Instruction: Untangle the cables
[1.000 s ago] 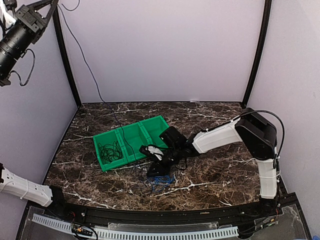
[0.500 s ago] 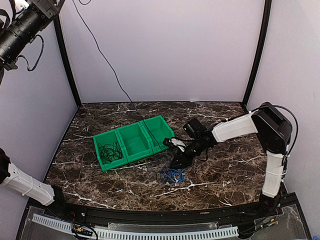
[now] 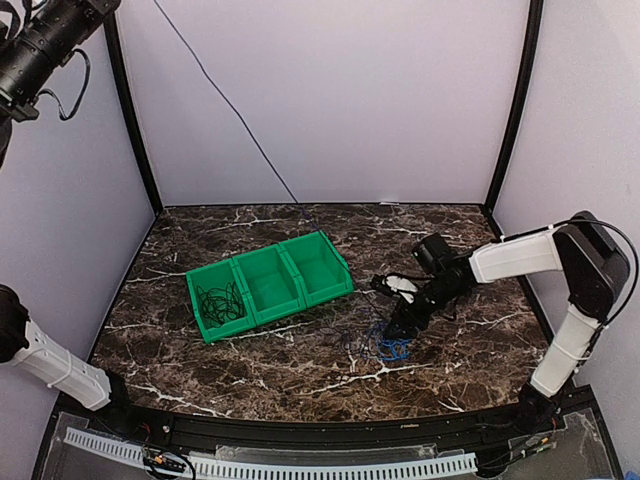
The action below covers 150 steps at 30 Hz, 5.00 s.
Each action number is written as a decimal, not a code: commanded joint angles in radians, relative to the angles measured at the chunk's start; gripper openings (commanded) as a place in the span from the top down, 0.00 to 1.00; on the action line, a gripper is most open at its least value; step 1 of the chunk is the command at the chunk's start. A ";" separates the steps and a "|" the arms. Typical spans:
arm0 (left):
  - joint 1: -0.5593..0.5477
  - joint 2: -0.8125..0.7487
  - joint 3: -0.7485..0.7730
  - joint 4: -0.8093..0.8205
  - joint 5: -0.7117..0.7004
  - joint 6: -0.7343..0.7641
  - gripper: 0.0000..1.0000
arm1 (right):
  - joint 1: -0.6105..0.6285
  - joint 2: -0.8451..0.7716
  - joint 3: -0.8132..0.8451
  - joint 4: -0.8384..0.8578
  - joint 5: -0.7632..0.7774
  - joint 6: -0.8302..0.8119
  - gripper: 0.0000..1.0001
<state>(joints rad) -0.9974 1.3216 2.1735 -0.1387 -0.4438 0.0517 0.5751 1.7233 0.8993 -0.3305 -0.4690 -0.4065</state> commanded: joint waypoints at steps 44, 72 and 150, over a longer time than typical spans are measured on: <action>-0.002 0.022 -0.101 0.238 0.110 0.093 0.99 | -0.247 -0.589 -0.158 -0.003 -0.196 -0.079 0.25; -0.001 0.119 -0.217 0.452 0.049 0.239 0.99 | -0.278 -0.604 -0.217 0.074 -0.280 -0.079 0.23; 0.254 0.081 -1.115 0.195 0.161 -0.094 1.00 | -0.279 -0.520 -0.242 0.085 -0.204 -0.126 0.23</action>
<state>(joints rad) -0.7479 1.4067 1.0908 0.0818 -0.3164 0.0895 0.2996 1.1976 0.6613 -0.2760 -0.6765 -0.5224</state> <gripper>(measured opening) 0.007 0.771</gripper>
